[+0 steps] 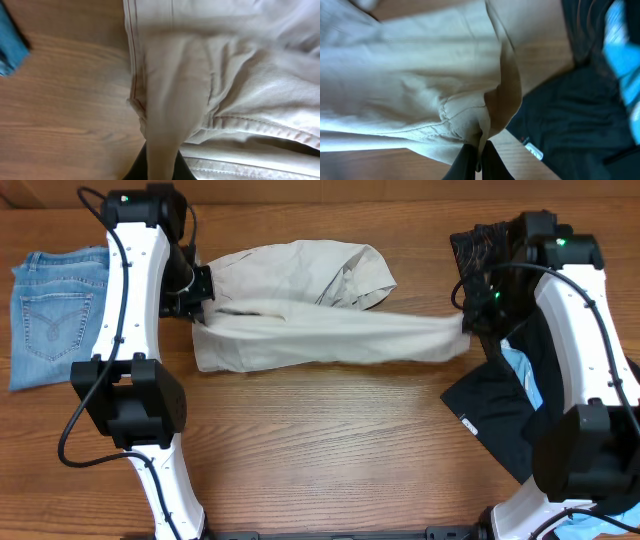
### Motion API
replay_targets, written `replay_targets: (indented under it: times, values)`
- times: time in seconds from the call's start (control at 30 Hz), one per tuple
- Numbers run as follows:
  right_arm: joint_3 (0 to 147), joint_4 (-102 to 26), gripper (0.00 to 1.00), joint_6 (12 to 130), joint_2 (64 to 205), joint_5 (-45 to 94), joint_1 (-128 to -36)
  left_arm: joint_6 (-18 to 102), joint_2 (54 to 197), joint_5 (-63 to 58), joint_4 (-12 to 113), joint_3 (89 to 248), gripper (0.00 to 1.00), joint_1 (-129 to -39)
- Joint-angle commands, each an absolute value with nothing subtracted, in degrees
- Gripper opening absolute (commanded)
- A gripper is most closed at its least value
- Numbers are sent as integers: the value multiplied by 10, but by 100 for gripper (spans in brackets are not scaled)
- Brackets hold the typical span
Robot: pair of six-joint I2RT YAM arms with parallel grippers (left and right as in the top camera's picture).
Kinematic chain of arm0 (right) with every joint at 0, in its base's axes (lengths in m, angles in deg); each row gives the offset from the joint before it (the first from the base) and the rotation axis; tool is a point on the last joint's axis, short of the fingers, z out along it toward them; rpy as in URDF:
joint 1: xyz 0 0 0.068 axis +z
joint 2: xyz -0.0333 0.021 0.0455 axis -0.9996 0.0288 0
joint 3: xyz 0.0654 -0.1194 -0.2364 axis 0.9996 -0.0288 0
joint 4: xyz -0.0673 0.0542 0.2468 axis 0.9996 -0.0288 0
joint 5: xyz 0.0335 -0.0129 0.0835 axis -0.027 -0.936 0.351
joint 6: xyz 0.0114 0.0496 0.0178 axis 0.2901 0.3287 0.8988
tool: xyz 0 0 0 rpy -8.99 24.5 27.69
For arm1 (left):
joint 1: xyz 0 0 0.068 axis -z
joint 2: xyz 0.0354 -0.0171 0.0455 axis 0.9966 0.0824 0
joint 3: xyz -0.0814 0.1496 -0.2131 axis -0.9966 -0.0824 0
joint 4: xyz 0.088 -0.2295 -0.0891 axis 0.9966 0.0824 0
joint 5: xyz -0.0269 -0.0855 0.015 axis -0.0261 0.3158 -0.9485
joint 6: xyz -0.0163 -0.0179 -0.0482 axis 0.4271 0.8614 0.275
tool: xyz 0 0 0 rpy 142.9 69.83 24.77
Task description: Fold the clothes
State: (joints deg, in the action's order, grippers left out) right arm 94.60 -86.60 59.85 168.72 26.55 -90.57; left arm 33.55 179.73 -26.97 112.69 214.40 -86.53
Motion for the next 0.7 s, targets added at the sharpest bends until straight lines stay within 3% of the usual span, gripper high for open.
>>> replay_targets:
  times: [0.0,0.37,0.67]
  values:
    - [891,-863,4,605,1672,164,-945,330,1796,-369,1128,2084,4,-905]
    - [802,-875,4,628,1672,164,-945,314,1765,-328,1128,1865,4,-892]
    - [722,-895,4,663,1672,184,-945,414,1660,-400,1116,1728,4,-914]
